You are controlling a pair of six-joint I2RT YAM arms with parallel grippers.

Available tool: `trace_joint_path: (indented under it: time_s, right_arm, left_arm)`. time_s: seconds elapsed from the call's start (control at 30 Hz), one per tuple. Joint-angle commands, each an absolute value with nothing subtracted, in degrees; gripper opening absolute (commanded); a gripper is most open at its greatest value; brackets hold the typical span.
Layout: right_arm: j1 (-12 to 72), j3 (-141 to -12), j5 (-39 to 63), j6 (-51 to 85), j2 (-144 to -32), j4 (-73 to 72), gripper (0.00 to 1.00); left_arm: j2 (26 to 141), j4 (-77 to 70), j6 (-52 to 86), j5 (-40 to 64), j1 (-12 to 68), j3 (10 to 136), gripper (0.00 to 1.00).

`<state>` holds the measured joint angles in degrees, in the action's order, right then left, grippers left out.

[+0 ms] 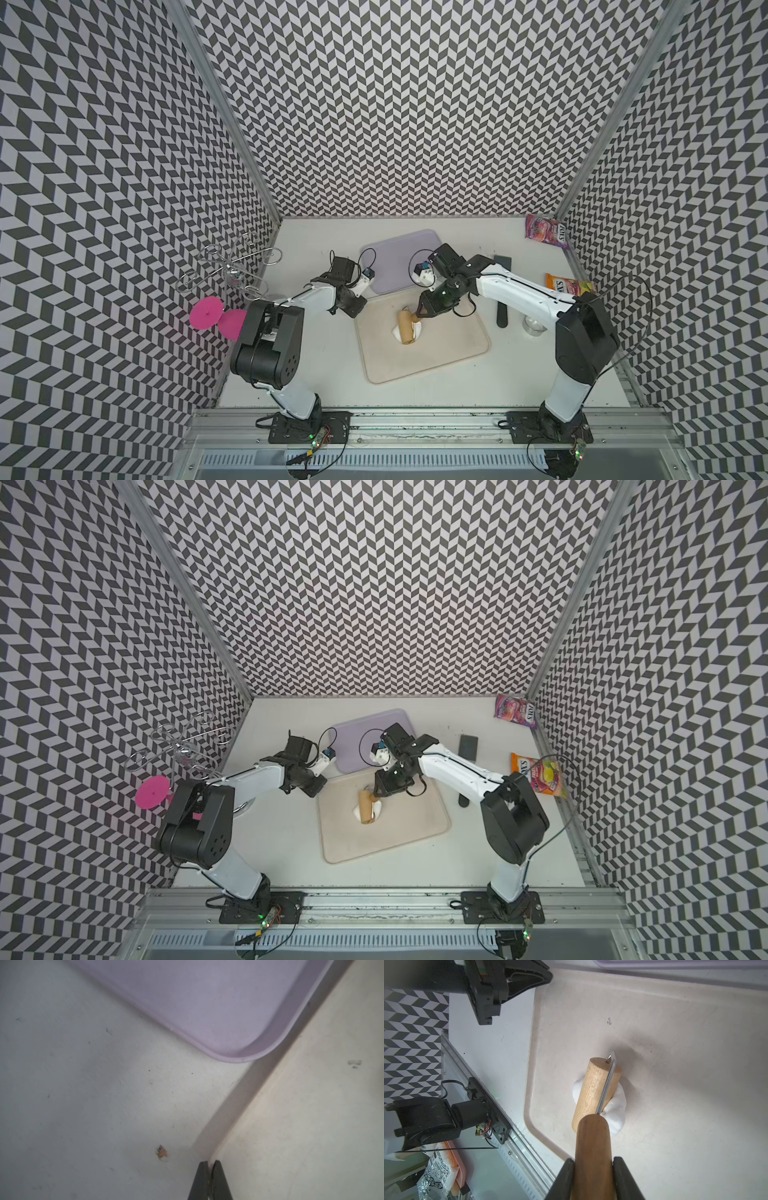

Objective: Roll out the dumpling wrappers from the dough
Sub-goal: Flatten out the dough on the work surface.

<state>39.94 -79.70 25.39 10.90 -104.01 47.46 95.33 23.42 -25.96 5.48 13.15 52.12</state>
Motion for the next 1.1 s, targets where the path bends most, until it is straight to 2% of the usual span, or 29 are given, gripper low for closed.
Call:
trace_joint_path:
  time_s: [0.0,1.07]
  right_arm:
    - [44.2,-73.1,21.9,9.6,-115.2,48.9,0.00]
    - [44.1,-73.8,35.6,9.5,-111.1,45.9,0.00]
  left_arm:
    - [97.7,25.3,-26.2,8.5,15.4,49.7,0.00]
    - [97.8,25.3,-26.0,8.8,15.5,49.6,0.00]
